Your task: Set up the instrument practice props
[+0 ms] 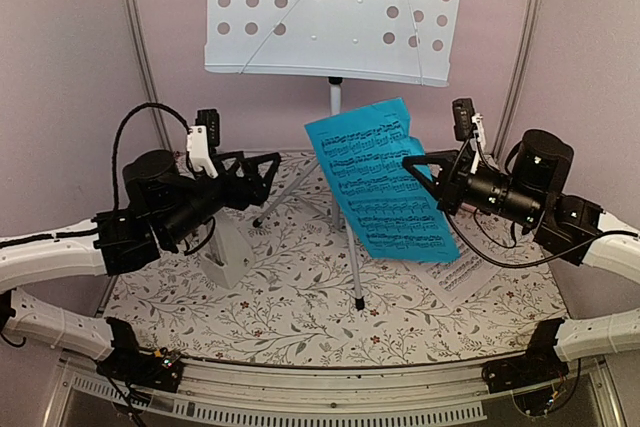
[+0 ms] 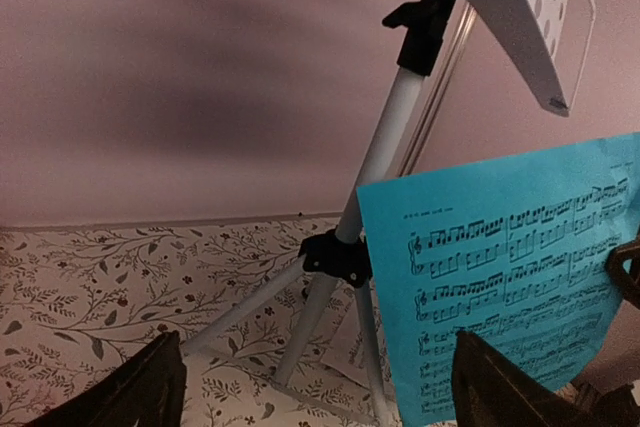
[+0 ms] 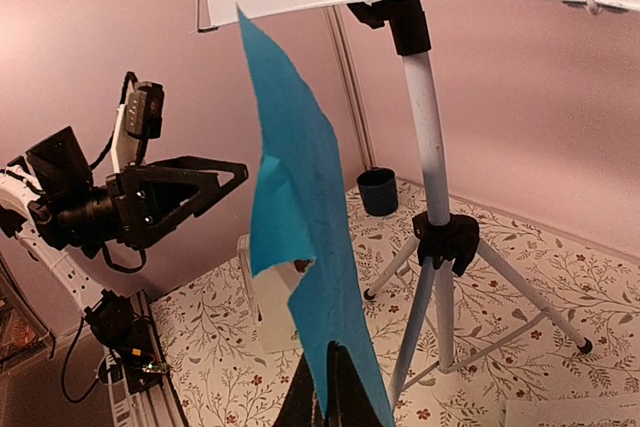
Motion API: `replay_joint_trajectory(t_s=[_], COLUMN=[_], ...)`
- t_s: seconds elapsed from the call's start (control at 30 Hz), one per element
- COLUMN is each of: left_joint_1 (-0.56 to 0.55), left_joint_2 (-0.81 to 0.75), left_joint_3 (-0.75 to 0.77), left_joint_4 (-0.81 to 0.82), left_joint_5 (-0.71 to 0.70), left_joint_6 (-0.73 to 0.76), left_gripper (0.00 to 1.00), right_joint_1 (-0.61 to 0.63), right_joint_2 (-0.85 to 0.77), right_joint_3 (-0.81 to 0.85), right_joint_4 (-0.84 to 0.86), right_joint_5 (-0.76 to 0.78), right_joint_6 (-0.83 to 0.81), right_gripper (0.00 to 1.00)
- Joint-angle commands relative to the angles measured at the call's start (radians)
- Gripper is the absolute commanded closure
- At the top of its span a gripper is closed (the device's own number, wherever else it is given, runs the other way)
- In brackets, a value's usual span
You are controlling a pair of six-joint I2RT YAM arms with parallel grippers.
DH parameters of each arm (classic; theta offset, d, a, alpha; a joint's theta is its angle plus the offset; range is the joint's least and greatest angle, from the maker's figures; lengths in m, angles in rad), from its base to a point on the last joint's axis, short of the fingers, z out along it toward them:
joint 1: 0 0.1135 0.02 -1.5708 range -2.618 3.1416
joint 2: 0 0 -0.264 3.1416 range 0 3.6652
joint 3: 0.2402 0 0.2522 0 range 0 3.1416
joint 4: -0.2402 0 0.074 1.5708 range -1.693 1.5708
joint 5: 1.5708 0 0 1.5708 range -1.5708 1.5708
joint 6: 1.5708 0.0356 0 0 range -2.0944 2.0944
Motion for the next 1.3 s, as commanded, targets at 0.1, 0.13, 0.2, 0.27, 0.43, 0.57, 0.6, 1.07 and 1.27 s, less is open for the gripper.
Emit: replay_joint_trajectory(t_s=[0.1,0.13,0.2,0.27,0.43,0.57,0.6,1.07,1.27], left_joint_1=[0.122,0.126,0.134,0.139,0.156,0.154,0.154,0.126,0.112], left_joint_2=[-0.067,-0.071,-0.09,-0.109,-0.115,-0.085,-0.079,0.048,0.074], left_joint_3=[-0.094,-0.11,-0.16,-0.199,-0.234,-0.219,-0.216,-0.153,-0.087], left_joint_4=[0.03,0.045,0.111,0.164,0.269,0.313,0.331,0.605,0.568], left_joint_5=[0.345,0.365,0.43,0.498,0.76,0.871,0.895,0.969,0.955], left_joint_6=[0.017,0.026,0.048,0.071,0.134,0.15,0.148,0.018,0.02], left_gripper=[0.02,0.01,0.01,0.01,0.01,0.03,0.05,0.78,1.0], right_joint_1=[-0.065,-0.067,-0.07,-0.072,-0.072,-0.072,-0.072,-0.074,-0.074], right_joint_2=[0.016,0.021,0.03,0.037,0.05,0.06,0.063,0.073,0.07], right_joint_3=[0.097,0.11,0.133,0.154,0.184,0.2,0.205,0.197,0.184], right_joint_4=[0.011,0.011,0.012,0.015,0.041,0.062,0.062,0.102,0.081], right_joint_5=[-0.295,-0.314,-0.357,-0.391,-0.469,-0.502,-0.506,-0.522,-0.494], right_joint_6=[-0.009,-0.008,-0.009,-0.012,-0.023,-0.018,-0.017,-0.02,-0.025], right_gripper=[1.0,1.0,1.0,1.0,1.0,1.0,1.0,1.0,0.96])
